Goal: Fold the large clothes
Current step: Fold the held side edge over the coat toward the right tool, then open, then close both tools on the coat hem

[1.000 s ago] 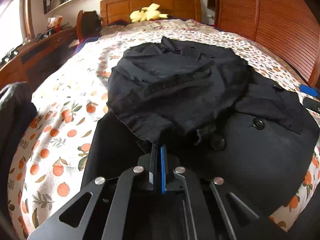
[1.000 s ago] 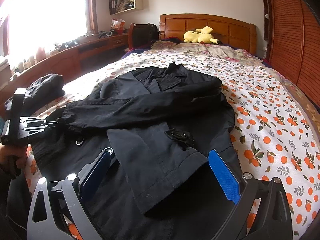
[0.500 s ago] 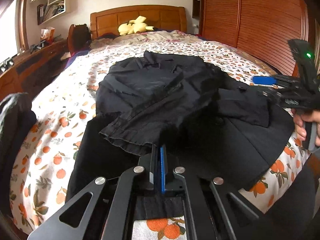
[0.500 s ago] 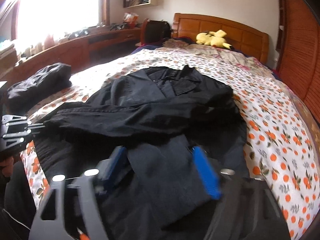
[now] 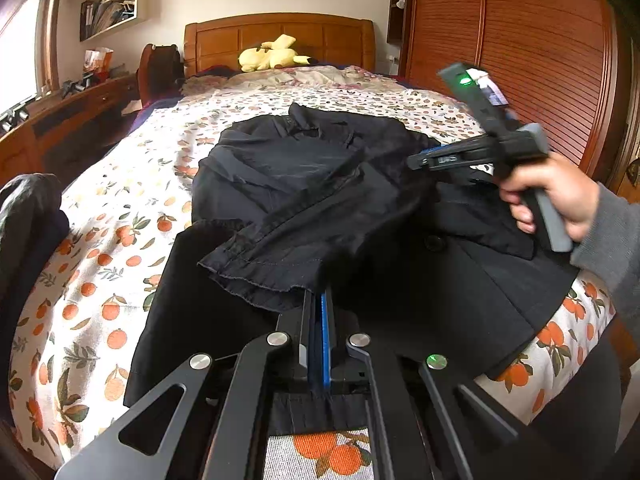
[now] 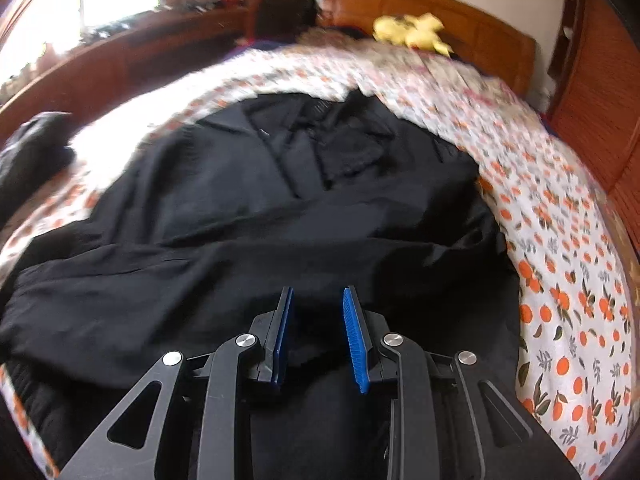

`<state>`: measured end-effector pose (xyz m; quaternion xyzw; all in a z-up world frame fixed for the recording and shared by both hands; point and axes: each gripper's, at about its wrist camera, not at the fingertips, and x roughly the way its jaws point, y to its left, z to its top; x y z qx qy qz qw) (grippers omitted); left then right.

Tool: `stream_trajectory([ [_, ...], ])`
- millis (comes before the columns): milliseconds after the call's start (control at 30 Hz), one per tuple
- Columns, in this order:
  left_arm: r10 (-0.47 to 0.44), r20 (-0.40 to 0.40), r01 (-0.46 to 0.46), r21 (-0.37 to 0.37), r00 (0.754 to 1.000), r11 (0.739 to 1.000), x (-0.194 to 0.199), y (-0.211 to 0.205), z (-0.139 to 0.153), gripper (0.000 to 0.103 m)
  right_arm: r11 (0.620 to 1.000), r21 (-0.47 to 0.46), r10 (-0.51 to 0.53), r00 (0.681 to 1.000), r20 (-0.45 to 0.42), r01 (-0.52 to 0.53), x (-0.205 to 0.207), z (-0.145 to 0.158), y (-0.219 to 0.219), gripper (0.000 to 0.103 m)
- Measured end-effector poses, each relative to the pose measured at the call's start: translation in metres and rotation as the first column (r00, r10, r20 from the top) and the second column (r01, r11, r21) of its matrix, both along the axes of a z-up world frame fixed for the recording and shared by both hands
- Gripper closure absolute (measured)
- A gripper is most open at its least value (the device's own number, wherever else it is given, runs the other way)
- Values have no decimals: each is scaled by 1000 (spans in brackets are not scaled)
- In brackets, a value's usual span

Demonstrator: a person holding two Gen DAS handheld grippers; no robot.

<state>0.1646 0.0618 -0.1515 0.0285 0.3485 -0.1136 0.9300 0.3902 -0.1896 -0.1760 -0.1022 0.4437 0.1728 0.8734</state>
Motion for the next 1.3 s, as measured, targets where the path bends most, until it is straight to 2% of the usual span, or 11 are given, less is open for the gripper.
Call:
stream_trajectory([
  [100, -2, -4, 2, -3, 1000, 1000, 1, 0, -3, 100, 1000, -1, 11, 996, -86, -11, 13, -20, 8, 81],
  [367, 5, -14, -5, -11, 1000, 1000, -4, 2, -8, 96, 999, 5, 44, 998, -47, -44, 7, -22, 14, 82],
  [433, 15, -4, -15, -15, 1000, 1000, -9, 6, -6, 58, 998, 36, 49, 999, -13, -49, -4, -10, 11, 78],
  [500, 26, 27, -26, -12, 999, 1000, -16, 9, -1, 33, 995, 67, 78, 997, 7, -78, -19, -1, 15, 65],
  [533, 31, 49, -31, -9, 998, 999, -21, 12, 3, 26, 992, 77, 99, 995, 15, -100, -28, 2, 19, 56],
  [633, 56, 79, -55, -3, 995, 998, -28, 20, 11, 4, 978, 71, 197, 980, 26, -198, -58, 3, 42, 46],
  [700, 66, 91, -66, -4, 994, 998, -30, 25, 16, 2, 969, 67, 236, 972, 19, -237, -69, -1, 54, 43],
  [867, 115, 83, -116, 9, 990, 993, -33, 44, 20, 2, 958, 8, 285, 958, -12, -285, -82, -23, 77, 16],
  [967, 140, 75, -141, 5, 987, 990, -34, 57, 20, 2, 961, 4, 276, 961, 4, -276, -85, -21, 75, 14],
  [1133, 173, 53, -174, 5, 983, 985, -34, 74, 12, 2, 964, 93, 245, 967, 71, -251, -111, 7, 45, 14],
  [1300, 188, 37, -189, 13, 981, 982, -34, 84, 6, 2, 967, 146, 191, 974, 121, -208, -165, 27, -25, 14],
])
